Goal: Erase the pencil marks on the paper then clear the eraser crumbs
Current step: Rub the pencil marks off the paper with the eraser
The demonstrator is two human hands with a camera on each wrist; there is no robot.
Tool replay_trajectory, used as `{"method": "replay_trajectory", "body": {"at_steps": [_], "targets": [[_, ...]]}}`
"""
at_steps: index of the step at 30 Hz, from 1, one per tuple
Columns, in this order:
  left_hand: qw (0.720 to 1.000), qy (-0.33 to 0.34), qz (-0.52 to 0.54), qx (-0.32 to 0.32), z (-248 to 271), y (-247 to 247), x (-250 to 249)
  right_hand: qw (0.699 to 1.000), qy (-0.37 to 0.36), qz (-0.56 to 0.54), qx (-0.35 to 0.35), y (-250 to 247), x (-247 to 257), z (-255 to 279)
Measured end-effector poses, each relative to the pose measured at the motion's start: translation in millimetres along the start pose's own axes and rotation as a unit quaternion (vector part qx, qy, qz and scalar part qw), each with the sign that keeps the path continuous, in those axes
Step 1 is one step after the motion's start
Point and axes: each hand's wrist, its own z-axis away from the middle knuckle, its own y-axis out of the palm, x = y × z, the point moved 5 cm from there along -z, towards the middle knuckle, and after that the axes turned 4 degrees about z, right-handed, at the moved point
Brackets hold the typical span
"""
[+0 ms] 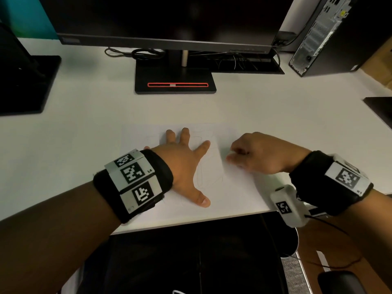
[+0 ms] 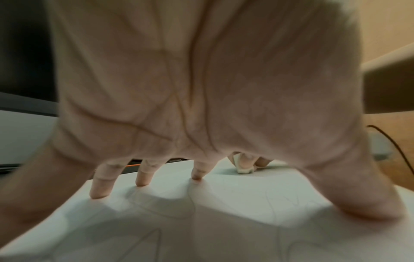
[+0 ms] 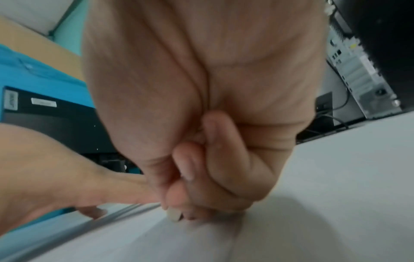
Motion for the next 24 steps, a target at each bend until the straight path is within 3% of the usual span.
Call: {"method": "replay_trajectory", "body": {"at_steps": [4, 9, 13, 18, 22, 24], "targets": [[1.000, 0.004, 0.007, 0.004, -0.7, 1.0, -1.1, 0.997, -0.062, 0.008, 0.047, 19.1, 22.8, 9.5], [1.000, 0.006, 0.007, 0.000, 1.1, 0.9, -1.6, 1.000, -0.010, -0.008, 0.005, 4.1, 1.9, 3.6], [1.000, 0.006, 0.007, 0.001, 0.6, 1.1, -1.6, 0.997, -0.068, 0.008, 0.040, 20.2, 21.3, 10.9], [1.000, 0.007, 0.007, -0.001, 1.6, 0.9, -1.2, 1.000, -0.011, -0.009, 0.011, 5.2, 1.9, 6.5], [1.000, 0.008, 0.008, -0.001, 1.2, 0.7, -1.6, 0.997, -0.068, 0.012, 0.034, 19.5, 23.0, 14.5], [1.000, 0.008, 0.004, -0.002, 0.7, 0.1, -1.7, 0.998, -0.056, 0.004, 0.041, 18.6, 19.5, 15.2]]}}
